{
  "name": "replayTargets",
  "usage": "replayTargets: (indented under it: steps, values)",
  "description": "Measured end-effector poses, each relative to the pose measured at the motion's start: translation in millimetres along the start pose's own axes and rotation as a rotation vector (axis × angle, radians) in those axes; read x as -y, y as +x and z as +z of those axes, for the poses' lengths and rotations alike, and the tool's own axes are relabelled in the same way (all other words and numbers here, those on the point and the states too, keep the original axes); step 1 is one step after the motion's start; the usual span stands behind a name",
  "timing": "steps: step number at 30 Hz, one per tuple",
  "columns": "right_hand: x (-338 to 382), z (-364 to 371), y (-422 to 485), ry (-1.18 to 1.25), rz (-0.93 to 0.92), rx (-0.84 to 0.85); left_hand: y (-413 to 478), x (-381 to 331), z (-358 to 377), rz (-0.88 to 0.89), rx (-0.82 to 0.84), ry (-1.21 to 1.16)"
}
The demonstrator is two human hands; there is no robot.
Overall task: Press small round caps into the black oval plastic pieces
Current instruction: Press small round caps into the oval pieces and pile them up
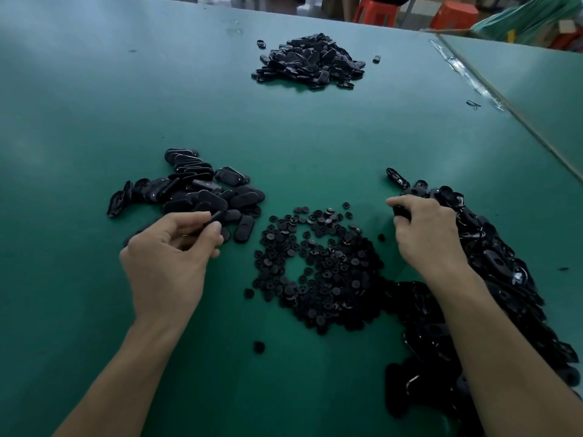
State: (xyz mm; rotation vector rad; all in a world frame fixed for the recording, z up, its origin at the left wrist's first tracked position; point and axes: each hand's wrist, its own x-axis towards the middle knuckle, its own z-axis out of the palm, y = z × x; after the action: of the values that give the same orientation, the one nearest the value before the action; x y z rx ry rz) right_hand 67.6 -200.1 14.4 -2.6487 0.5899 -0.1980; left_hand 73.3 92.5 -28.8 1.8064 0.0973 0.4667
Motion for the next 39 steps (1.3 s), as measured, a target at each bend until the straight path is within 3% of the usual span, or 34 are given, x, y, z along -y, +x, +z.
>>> replayTargets:
  steps: [3,6,12,15,22,34,39]
  values:
    - [3.0,-2.1,-5.3,0.063,-0.022,-0.017,1.0,3.8,0.1,-0.023,0.0,0.007]
    - [11.0,-4.5,-17.0,0.302,-0.053,-0.032,3.1,7.9,0.3,-0.067,-0.024,-0.016]
    - [30.0,-2.7,-47.2,0.632,-0.186,0.194,-5.8,-7.1,2.6,0.066,-0.011,-0.034]
    - [33.6,3.7,-54.6,0.664,-0.212,0.277,-18.7,-20.9,9.0,0.087,0.129,-0.09]
    - [47.4,13.7,-68.9,0.823,-0.184,0.466,-37.7,-32.3,18.8,-0.109,0.457,-0.282]
    - [49.4,20.1,-71.1,0.836,-0.205,0.311,-33.8,-30.7,19.9,-0.226,0.45,-0.401]
    - [38.7,22.3,-66.8,0.3,-0.268,0.118,-31.1,-29.5,19.9,-0.276,0.438,-0.457]
